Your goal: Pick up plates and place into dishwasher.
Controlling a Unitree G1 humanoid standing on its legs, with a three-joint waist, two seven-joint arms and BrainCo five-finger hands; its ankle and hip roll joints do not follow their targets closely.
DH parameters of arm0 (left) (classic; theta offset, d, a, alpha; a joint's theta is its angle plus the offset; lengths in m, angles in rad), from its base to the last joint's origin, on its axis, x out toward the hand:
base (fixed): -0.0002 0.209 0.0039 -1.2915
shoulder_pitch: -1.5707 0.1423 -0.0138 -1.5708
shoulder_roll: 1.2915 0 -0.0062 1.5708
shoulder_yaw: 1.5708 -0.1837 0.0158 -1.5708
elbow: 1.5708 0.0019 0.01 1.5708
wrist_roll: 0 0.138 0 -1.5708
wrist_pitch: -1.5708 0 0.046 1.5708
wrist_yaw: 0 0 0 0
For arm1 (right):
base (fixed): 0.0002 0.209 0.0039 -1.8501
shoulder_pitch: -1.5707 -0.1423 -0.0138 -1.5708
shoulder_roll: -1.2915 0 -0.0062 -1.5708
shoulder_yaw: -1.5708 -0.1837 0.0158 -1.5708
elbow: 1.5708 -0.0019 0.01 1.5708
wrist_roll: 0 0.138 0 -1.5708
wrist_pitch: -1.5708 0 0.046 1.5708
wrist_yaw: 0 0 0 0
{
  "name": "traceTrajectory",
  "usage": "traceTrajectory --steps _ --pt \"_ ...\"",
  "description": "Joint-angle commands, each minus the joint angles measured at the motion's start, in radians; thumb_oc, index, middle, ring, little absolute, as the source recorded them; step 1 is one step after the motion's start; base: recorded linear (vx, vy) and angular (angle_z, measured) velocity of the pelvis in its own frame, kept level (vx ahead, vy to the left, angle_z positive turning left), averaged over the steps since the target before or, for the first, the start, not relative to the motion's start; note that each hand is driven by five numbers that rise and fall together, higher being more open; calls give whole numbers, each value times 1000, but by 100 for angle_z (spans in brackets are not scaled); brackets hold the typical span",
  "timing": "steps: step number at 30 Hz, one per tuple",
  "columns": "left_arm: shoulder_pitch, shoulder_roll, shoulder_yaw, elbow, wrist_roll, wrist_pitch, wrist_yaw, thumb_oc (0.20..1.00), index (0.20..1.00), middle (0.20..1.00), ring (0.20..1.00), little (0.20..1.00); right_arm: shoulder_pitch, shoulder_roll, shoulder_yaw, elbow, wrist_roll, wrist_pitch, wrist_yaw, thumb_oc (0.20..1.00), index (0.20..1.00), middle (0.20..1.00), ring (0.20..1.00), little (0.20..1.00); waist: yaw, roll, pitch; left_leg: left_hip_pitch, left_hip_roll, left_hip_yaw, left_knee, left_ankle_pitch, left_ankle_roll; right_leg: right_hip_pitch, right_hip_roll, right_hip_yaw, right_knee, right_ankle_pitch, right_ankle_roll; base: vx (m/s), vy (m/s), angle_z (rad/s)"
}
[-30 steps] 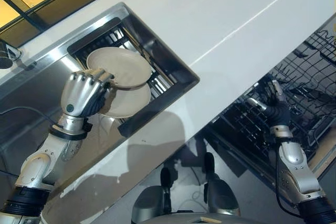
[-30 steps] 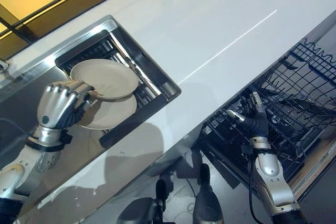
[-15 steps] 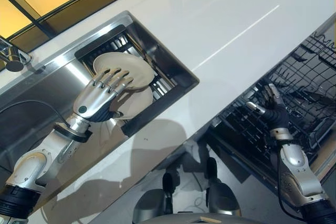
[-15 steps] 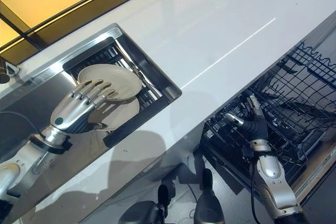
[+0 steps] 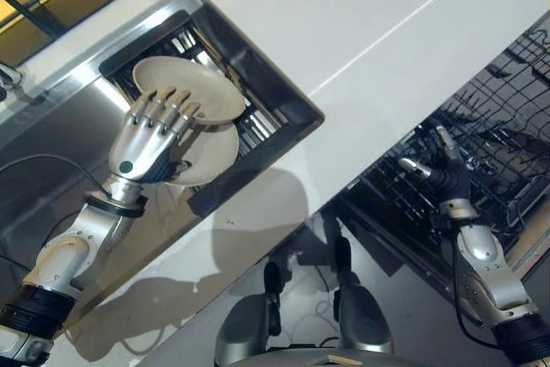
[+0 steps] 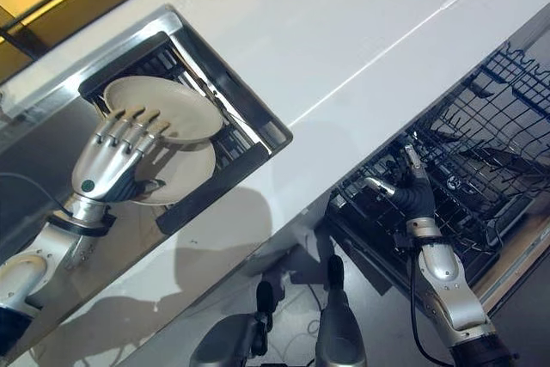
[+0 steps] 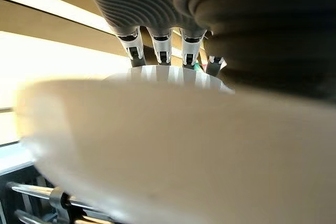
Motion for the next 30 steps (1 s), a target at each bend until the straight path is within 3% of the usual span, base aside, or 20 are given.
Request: traceTrajectory --steps 1,5,15,23,26,30 --pt "-65 68 -2 72 11 83 47 1000 1000 1000 1000 1000 -80 -21 28 -35 -14 -69 -25 1000 1000 1000 1000 1000 -9 -30 -2 -162 -6 -50 111 3 -6 -26 -95 20 159 -145 119 -47 17 -3" --pt "-115 68 -16 106 15 116 72 1000 1000 1000 1000 1000 -114 -4 41 -30 -33 -62 -34 1000 1000 1000 1000 1000 -11 -36 14 -183 -5 -45 117 7 -6 -46 -94 23 164 -139 117 -39 14 -3" --pt "-241 74 -72 152 76 131 103 1000 1000 1000 1000 1000 -177 37 43 -19 -66 -37 -31 1000 1000 1000 1000 1000 -19 -50 38 -222 -8 -34 133 8 1 -94 -90 28 180 -123 110 -6 3 0" --pt "-307 88 -134 178 184 127 22 1000 1000 1000 1000 1000 -196 48 22 -17 -78 -9 -1 1000 1000 1000 1000 1000 -34 -48 43 -230 -12 -24 134 7 4 -121 -93 33 194 -114 108 -13 30 -1" --pt "-329 93 -169 209 205 170 18 1000 1000 1000 1000 1000 -203 44 23 -11 -77 -13 6 1000 1000 1000 1000 1000 -43 -46 43 -227 -14 -18 126 7 6 -128 -93 38 195 -113 108 -28 50 -3" --pt "-366 89 -208 261 191 304 57 1000 1000 1000 1000 1000 -222 33 28 1 -67 -9 20 1000 1000 1000 1000 1000 -50 -47 42 -231 -16 -16 134 4 8 -139 -95 41 205 -113 106 -18 36 2"
